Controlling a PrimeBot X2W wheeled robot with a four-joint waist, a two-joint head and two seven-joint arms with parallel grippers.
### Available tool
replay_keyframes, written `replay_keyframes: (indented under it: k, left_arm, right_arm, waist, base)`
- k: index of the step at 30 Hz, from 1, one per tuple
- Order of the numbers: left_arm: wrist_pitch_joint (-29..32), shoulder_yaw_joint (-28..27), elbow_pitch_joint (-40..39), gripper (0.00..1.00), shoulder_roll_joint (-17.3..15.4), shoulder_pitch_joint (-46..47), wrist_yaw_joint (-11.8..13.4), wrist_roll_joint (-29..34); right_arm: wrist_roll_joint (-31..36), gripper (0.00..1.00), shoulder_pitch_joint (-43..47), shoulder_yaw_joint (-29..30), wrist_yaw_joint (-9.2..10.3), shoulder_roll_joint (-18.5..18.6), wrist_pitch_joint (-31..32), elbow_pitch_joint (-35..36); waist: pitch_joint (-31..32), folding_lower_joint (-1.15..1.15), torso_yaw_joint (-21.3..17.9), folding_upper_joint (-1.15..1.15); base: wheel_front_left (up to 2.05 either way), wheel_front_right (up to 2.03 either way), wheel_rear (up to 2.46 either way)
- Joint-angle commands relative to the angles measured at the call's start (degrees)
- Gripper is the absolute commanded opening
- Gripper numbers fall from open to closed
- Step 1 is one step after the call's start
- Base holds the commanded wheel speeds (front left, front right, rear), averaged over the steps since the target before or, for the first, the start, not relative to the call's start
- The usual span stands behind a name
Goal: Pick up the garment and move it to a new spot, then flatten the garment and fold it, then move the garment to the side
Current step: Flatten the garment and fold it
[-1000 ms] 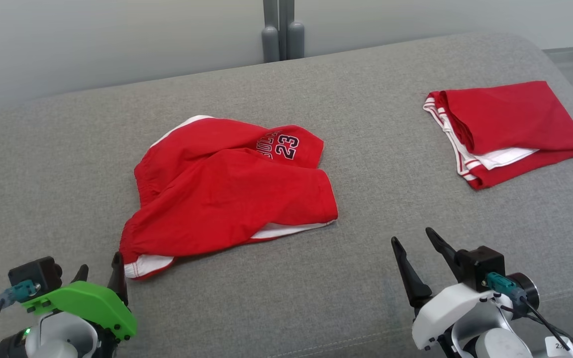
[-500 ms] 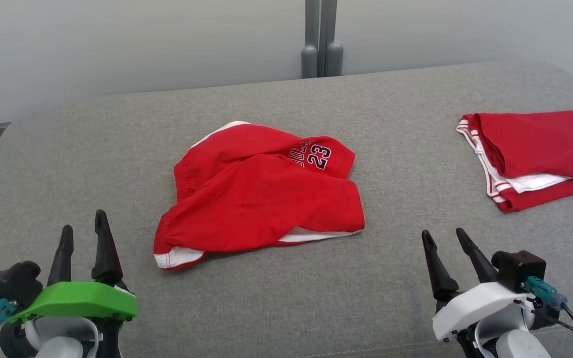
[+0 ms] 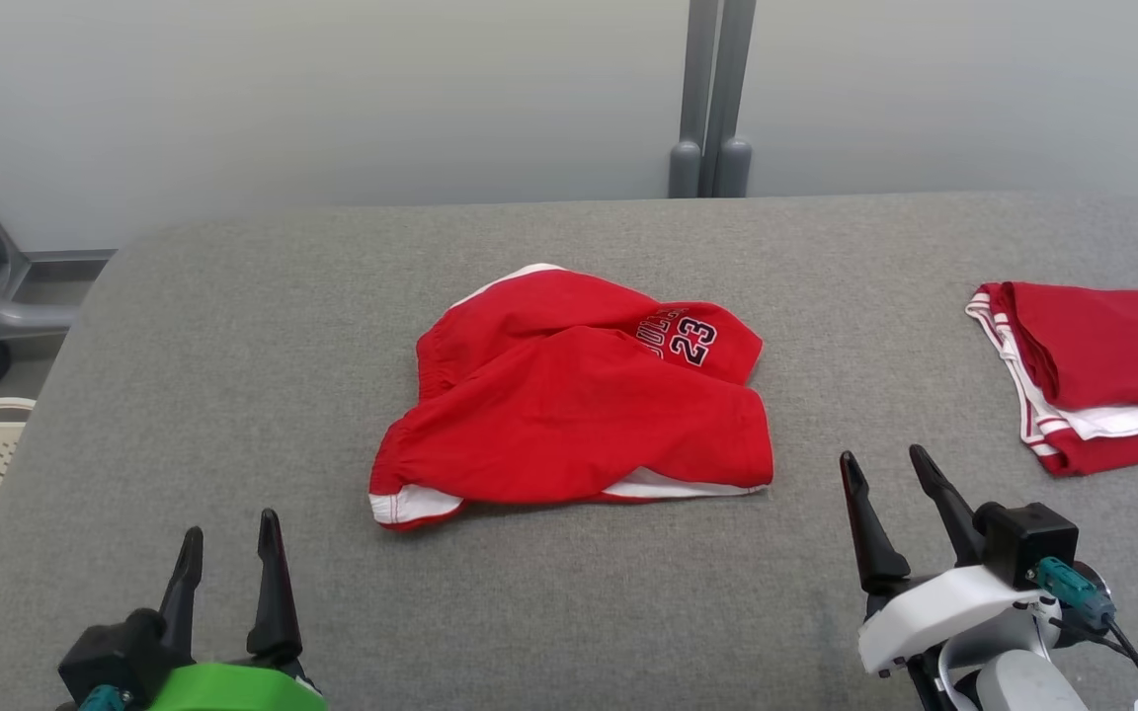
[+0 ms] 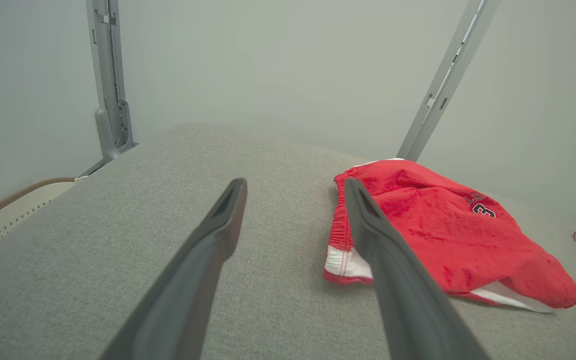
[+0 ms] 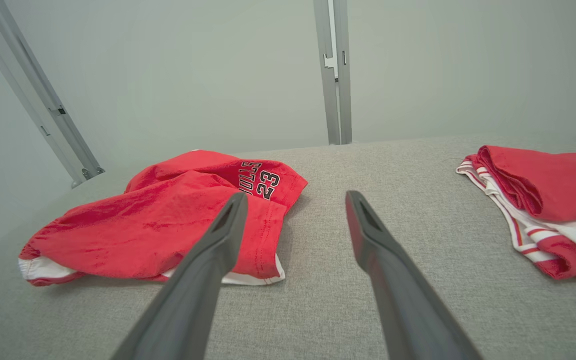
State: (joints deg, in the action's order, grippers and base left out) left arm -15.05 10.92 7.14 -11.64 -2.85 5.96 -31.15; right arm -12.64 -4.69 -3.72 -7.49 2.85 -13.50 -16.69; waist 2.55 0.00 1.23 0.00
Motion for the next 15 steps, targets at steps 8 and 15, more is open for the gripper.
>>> replay_keyframes:
  k: [8,15]
  left_arm:
    - [-0.1,2.6,5.0,1.0,-1.5,-2.4,-1.4,4.9]
    - [0.7,3.6,6.7,1.0,-1.8,-3.6,-1.1,5.1]
  right_arm:
    - [3.8,1.0,2.0,1.8,0.01,0.1,-0.3,-1.3]
    - [6.1,1.0,3.5,2.1,0.01,0.1,1.6,-2.3]
  waist:
    - [1.5,0.0,2.7,0.0]
    - [1.7,0.0,2.6,0.0]
  base:
    - [0.0,0.0,0.0]
    - [0.0,0.0,0.0]
